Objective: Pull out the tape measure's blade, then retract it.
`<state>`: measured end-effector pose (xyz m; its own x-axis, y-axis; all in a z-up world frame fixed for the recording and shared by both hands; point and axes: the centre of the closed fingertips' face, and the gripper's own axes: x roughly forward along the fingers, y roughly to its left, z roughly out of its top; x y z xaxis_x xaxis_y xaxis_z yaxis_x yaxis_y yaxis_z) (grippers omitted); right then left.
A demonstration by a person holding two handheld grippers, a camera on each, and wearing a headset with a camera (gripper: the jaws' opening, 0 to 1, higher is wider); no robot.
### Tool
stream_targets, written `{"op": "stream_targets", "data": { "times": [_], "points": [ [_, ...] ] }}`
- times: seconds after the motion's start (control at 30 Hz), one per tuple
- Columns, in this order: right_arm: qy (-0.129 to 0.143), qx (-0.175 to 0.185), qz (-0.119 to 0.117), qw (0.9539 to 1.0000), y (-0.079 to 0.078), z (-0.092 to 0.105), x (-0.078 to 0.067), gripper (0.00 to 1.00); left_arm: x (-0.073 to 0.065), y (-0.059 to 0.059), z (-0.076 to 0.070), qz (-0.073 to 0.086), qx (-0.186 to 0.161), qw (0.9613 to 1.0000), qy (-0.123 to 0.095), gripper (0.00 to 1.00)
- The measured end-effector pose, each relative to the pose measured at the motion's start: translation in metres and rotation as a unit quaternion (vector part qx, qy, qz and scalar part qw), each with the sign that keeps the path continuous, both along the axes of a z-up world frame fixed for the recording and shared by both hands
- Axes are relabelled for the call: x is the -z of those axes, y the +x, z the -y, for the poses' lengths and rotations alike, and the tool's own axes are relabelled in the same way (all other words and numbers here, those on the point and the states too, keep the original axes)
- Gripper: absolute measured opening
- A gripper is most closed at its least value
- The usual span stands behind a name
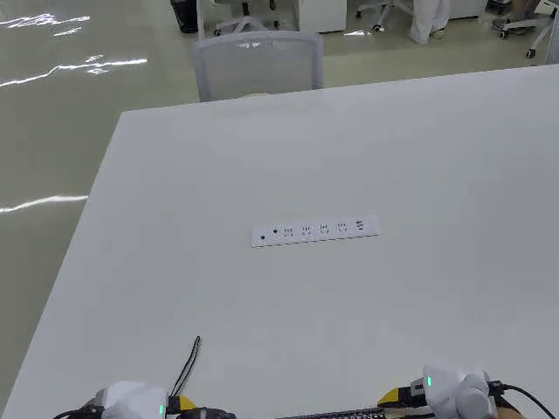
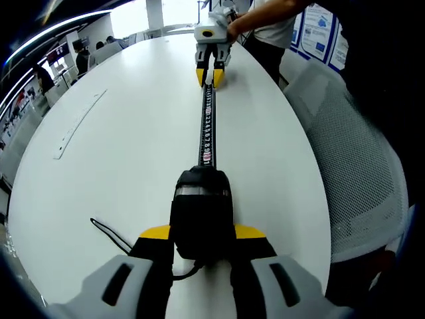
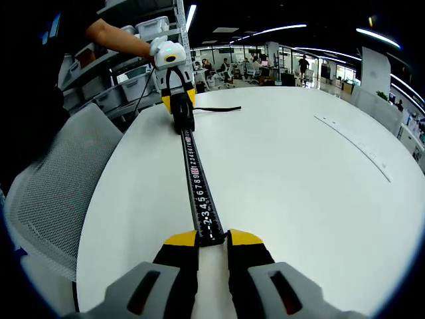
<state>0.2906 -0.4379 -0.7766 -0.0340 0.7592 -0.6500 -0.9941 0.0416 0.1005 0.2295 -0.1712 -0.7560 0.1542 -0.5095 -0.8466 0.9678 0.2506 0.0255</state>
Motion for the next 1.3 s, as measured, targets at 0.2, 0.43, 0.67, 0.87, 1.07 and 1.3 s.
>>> {"op": "stream_targets", "data": {
  "times": [0.2,0.43,0.67,0.87,1.07,1.3],
  "points": [
    [-0.004,-0.001,0.002,1.0,-0.001,0.0,-0.008,0.19,-0.001,0.0,0.0,0.0,0.004,1.0,0.008,0.3],
    [-0.013,0.007,0.0,0.9999,-0.003,0.003,-0.012,0.25,-0.002,0.001,0.002,0.004,0.001,1.0,0.008,0.3],
    [-0.018,0.021,0.003,0.9996,-0.004,0.009,-0.02,0.28,-0.004,0.002,0.002,0.008,-0.013,0.9998,0.011,0.31],
    [-0.024,0.04,0.002,0.9989,-0.004,0.016,-0.026,0.34,-0.01,0.003,0.002,0.007,-0.043,0.999,0.0,0.39],
    [-0.025,0.057,0.003,0.9981,-0.006,0.018,-0.034,0.4,-0.014,-0.001,-0.005,0.005,-0.069,0.9976,0.003,0.45],
    [-0.027,0.08,0.001,0.9965,-0.011,0.021,-0.04,0.46,-0.018,-0.008,-0.013,0.002,-0.119,0.9929,0.0,0.51]
  ]
}}
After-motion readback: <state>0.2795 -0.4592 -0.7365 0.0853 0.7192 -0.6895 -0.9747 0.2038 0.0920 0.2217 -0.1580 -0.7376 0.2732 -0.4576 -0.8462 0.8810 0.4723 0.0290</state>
